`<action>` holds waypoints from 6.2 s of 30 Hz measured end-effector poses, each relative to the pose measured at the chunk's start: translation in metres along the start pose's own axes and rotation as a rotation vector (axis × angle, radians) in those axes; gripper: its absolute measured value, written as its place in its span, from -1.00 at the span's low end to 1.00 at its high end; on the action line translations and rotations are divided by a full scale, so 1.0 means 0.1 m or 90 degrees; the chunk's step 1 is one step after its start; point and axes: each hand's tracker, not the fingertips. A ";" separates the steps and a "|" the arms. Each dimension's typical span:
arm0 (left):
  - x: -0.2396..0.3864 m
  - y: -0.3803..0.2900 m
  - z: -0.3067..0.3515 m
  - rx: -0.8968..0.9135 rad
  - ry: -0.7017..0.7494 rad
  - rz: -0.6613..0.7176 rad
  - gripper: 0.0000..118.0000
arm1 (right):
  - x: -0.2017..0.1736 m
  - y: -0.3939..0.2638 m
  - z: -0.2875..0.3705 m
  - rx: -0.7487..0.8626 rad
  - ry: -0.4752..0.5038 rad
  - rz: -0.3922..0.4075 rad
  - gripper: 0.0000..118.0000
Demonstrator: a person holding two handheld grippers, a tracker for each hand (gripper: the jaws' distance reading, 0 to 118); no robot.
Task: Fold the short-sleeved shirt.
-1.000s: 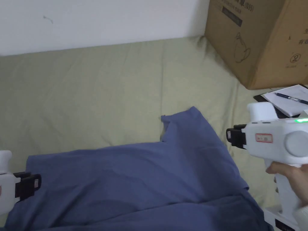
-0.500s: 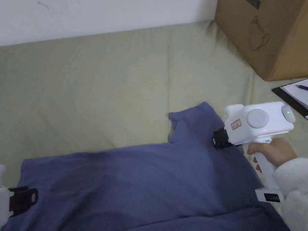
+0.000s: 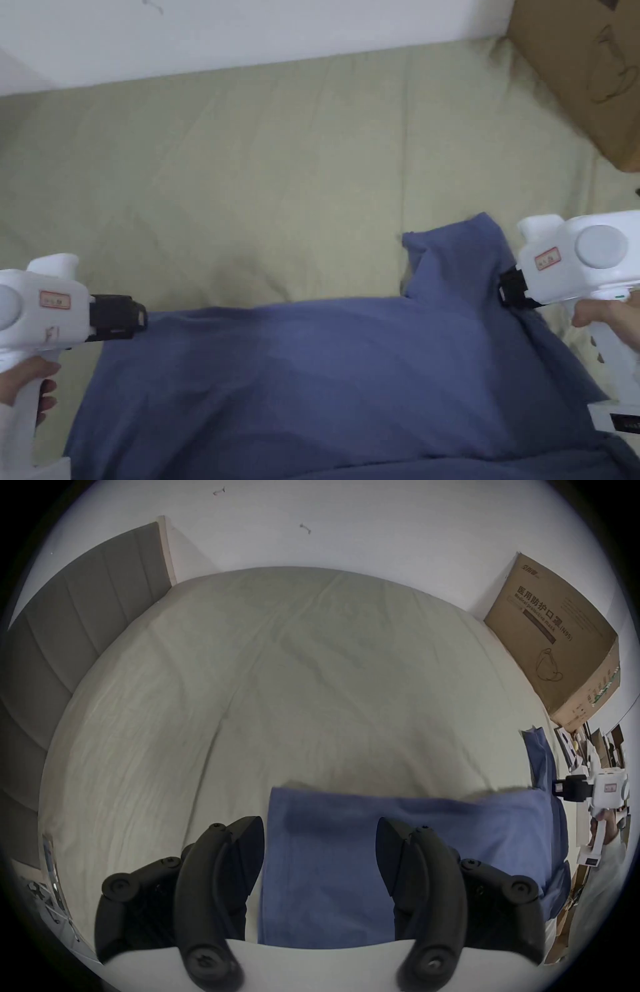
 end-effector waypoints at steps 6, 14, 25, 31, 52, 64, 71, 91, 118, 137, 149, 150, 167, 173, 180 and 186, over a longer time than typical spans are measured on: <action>0.05 0.06 -0.54 -0.101 -0.022 0.020 0.13 | 0.13 0.02 0.14 0.016 0.024 -0.037 -0.99; 0.49 0.03 -0.60 -0.079 0.067 -0.070 -1.00 | 0.13 0.04 0.23 0.023 0.033 -0.032 -0.99; 0.29 0.01 0.05 -0.032 0.016 -0.055 -1.00 | 0.12 -0.01 0.65 0.063 0.045 -0.025 -0.99; 0.22 -0.30 0.76 0.029 -0.005 -0.066 -1.00 | 0.02 -0.33 1.20 0.103 0.044 0.005 -0.99; -0.18 -2.67 1.21 -0.007 -0.031 -0.005 -0.81 | -0.19 -2.95 1.41 0.005 0.042 0.000 -0.84; -0.30 -2.66 1.85 0.085 -0.082 0.035 0.65 | -0.76 -2.71 2.07 0.184 0.051 0.059 0.19; -0.58 -3.05 1.79 0.096 -0.195 0.172 -1.00 | -1.54 -2.59 2.00 0.326 0.127 0.061 -1.00; -1.77 -2.52 0.82 0.043 -0.453 0.353 0.92 | -2.49 -2.52 1.59 0.354 0.114 0.131 -1.00; -1.29 -2.01 0.59 -0.134 -0.480 0.232 -0.83 | -2.28 -2.43 1.75 0.359 0.105 0.084 -1.00; 1.52 -1.79 1.06 -0.182 -0.403 0.135 -0.83 | -0.91 -2.78 1.95 0.422 0.106 -0.133 -1.00; 2.24 -1.74 0.73 -0.191 -0.424 0.042 0.81 | -0.67 -2.86 1.93 0.427 0.099 -0.189 -1.00; 2.21 -1.73 0.79 -0.184 -0.437 0.040 0.81 | -0.68 -2.85 1.91 0.423 0.100 -0.188 -1.00; 1.75 -2.08 0.82 -0.138 -0.359 0.040 -1.00 | -0.75 -2.90 1.90 0.434 0.090 -0.166 -1.00; 2.27 -2.16 0.50 -0.187 -0.361 -0.012 -1.00 | -0.69 -2.91 1.89 0.447 0.077 -0.160 -1.00; 2.71 -2.19 0.35 -0.222 -0.335 -0.043 -1.00 | -0.58 -2.95 1.83 0.437 0.073 -0.174 -1.00; 2.89 -2.07 0.41 -0.218 -0.327 -0.081 -1.00 | -0.53 -2.96 1.80 0.429 0.064 -0.183 -1.00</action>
